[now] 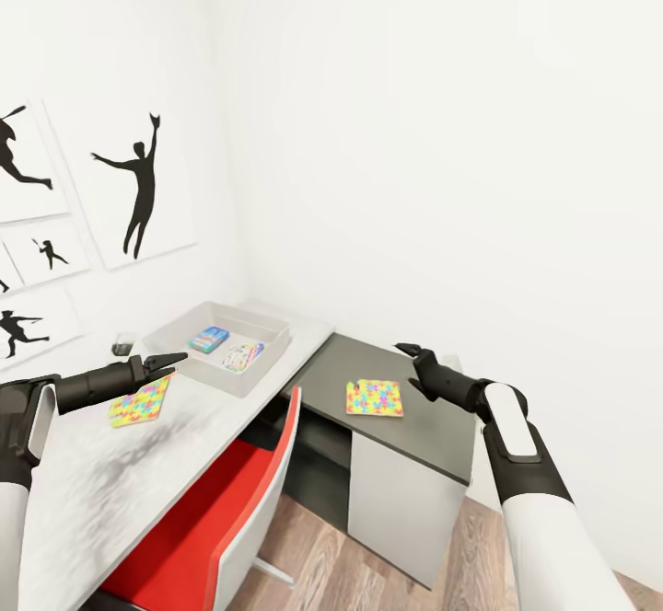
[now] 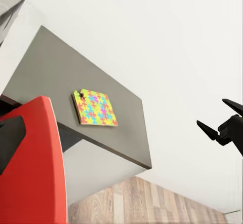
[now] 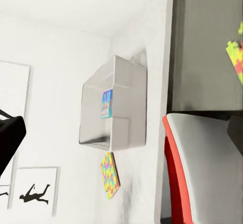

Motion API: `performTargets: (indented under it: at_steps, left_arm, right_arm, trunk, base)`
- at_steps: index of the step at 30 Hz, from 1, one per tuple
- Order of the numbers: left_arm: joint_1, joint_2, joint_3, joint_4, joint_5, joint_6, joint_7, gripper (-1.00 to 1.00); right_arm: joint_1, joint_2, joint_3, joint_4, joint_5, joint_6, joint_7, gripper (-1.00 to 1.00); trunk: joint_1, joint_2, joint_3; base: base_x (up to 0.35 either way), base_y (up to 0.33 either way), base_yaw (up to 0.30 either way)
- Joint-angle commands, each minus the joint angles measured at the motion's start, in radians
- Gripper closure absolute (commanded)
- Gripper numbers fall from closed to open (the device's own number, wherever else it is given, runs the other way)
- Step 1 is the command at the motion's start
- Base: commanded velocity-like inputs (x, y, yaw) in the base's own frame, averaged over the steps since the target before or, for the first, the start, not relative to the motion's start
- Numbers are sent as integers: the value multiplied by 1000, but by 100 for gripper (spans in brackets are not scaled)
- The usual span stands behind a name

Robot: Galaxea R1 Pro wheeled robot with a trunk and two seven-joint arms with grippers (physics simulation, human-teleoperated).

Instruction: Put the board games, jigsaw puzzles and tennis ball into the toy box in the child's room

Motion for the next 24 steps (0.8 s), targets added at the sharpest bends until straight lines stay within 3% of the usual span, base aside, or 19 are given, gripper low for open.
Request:
performTargets:
  at_steps: [1,24]
  left_arm:
    - [-1,0,1,0,2,10,-2,-100]
    - [-1,-1,-1,0,2,10,-2,-100]
  right_arm:
    - [-1,0,-3,0,-10,5,-10,-100]
    - [19,-13,-8,6,-7,5,-8,-100]
  trunk:
    - [1,-2,-2]
    - [1,-2,-2]
  base:
    - [-1,1,-242]
    - [0,0,-279]
